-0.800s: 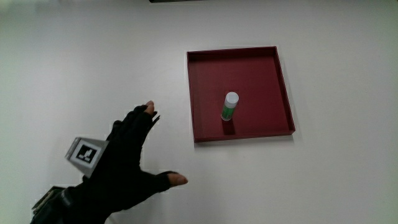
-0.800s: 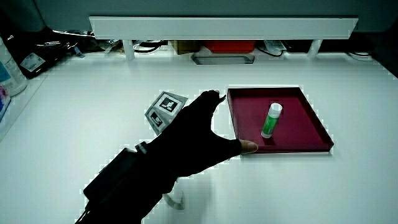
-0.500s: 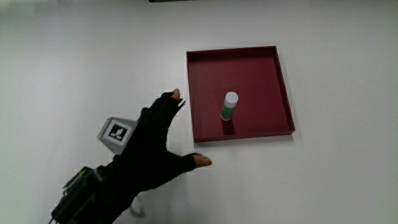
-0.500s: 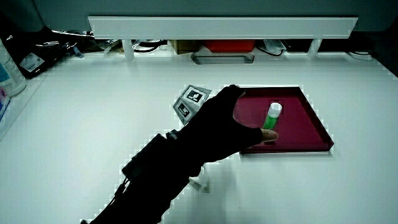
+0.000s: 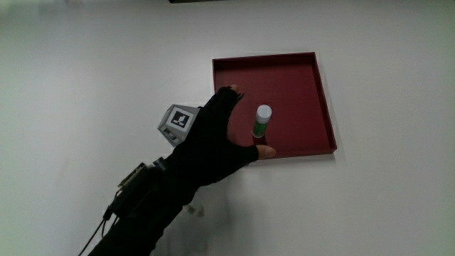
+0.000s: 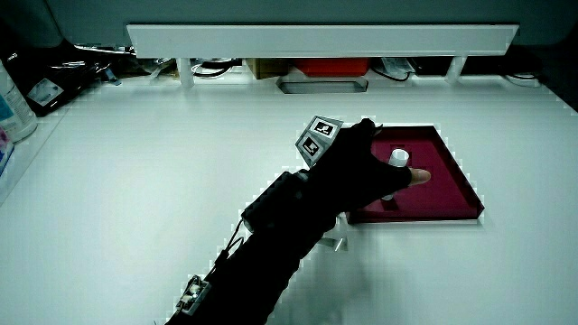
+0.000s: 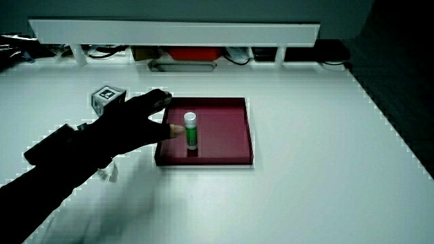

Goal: Pick glue stick

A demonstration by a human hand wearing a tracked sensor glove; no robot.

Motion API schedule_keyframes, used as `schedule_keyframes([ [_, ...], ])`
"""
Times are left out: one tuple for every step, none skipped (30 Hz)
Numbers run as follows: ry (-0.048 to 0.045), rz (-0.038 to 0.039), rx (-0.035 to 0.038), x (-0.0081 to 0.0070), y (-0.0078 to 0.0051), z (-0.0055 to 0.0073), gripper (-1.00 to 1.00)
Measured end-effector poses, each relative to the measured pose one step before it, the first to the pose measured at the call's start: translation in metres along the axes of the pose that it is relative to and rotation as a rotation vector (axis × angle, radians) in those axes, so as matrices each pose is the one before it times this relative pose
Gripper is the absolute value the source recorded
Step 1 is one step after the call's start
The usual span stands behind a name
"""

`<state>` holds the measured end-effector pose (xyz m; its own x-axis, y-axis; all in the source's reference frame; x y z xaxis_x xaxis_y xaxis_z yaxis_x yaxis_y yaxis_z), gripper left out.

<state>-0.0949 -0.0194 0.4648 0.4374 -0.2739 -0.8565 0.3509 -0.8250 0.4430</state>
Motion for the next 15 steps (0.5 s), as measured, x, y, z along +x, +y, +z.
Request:
schedule_keyframes([
  [-0.00235,-0.00825,-0.00184,-0.00084,0.00362,-0.00202,0.00],
  [-0.01262,-0.00322,0.00162,-0.00083,0.00333,-0.00222,0.00],
  [0.00769,0.01298,0.00063,0.00005,0.00274,-0.00182,0.00],
  [0.00554,0.00291,0.00156,0.00072,0.00263,-0.00211,0.00],
  [0.00337,-0.00837,-0.00210,-0.00251,0.00412,-0.00245,0.00],
  [0.00653,0.00715,0.00353,-0.00181,0.00334,-0.00189,0.00],
  [0.01103,-0.00404,0.00040,-0.00026,0.00259,-0.00165,0.00],
  [0.01098,0.00890,0.00334,-0.00055,0.00220,-0.00120,0.00],
  [-0.00971,-0.00185,-0.00058,-0.00281,0.00326,-0.00156,0.00],
  [0.00214,0.00415,0.00115,0.00030,0.00124,-0.00070,0.00],
  [-0.00313,0.00590,0.00044,-0.00055,0.00118,-0.00090,0.00],
  [0.00041,-0.00650,0.00564,-0.00309,0.00207,-0.00117,0.00],
  [-0.00348,0.01269,-0.00047,-0.00105,0.00075,-0.00069,0.00],
  [-0.00025,0.00384,0.00256,-0.00105,0.00115,-0.00051,0.00],
  [0.00144,0.00004,0.00705,-0.00260,0.00181,-0.00066,0.00],
])
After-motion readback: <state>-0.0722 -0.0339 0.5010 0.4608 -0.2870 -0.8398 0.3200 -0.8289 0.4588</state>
